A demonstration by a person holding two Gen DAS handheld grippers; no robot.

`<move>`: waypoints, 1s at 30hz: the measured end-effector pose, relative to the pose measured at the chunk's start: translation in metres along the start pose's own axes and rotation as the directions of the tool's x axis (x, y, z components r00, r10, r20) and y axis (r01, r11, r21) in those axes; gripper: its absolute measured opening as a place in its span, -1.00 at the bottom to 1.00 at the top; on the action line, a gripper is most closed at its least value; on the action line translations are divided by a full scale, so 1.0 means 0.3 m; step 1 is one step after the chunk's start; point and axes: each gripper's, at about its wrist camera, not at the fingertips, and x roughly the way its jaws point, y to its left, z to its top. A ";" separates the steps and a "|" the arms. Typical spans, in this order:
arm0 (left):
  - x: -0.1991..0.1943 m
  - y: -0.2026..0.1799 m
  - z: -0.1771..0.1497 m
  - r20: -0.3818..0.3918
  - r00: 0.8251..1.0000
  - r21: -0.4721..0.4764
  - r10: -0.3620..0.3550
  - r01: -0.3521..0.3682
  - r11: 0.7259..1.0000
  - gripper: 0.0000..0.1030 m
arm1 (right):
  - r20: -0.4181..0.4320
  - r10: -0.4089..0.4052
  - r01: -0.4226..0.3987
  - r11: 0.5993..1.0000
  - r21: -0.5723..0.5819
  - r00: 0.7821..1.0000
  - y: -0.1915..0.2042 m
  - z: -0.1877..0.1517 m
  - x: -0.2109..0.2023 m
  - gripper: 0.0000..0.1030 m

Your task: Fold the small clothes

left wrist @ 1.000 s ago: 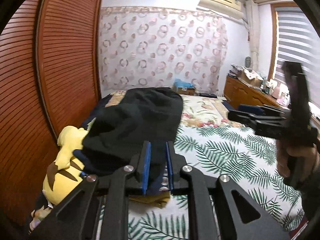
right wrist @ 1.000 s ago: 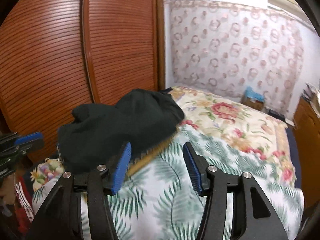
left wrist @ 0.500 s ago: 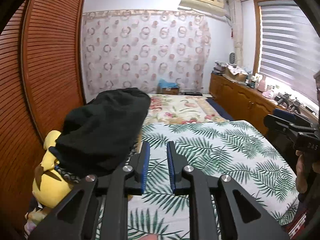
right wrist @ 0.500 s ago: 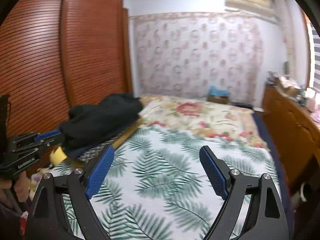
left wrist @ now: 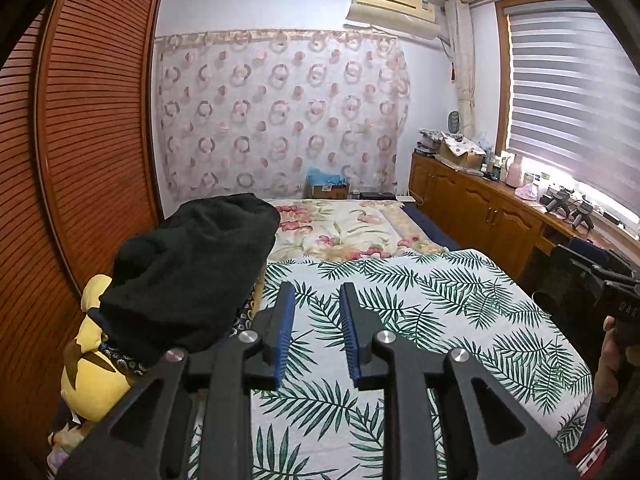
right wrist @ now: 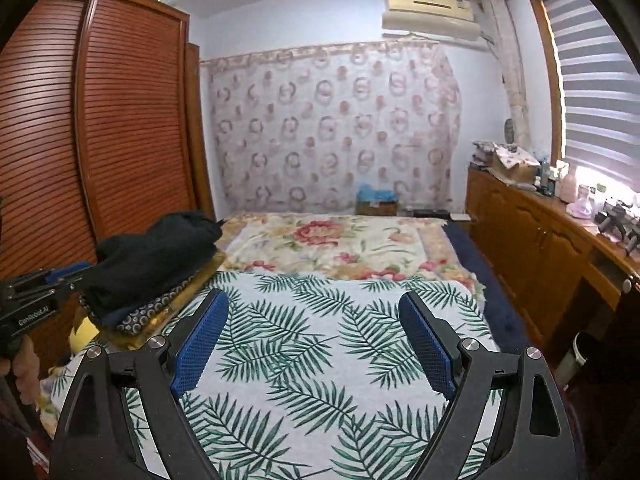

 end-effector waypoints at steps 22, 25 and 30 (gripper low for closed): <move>-0.038 -0.021 0.012 0.023 1.000 -0.001 0.012 -0.012 1.000 -0.57 | 0.005 -0.015 0.015 1.000 -0.002 1.000 -0.015 -0.012 0.001 0.72; -0.042 -0.023 0.013 0.025 1.000 0.000 0.013 -0.013 1.000 -0.57 | 0.004 -0.012 0.012 1.000 0.001 1.000 -0.017 -0.013 0.002 0.72; -0.043 -0.027 0.013 0.026 1.000 0.000 0.017 -0.017 1.000 -0.57 | 0.005 -0.013 0.013 1.000 -0.002 1.000 -0.017 -0.012 0.001 0.72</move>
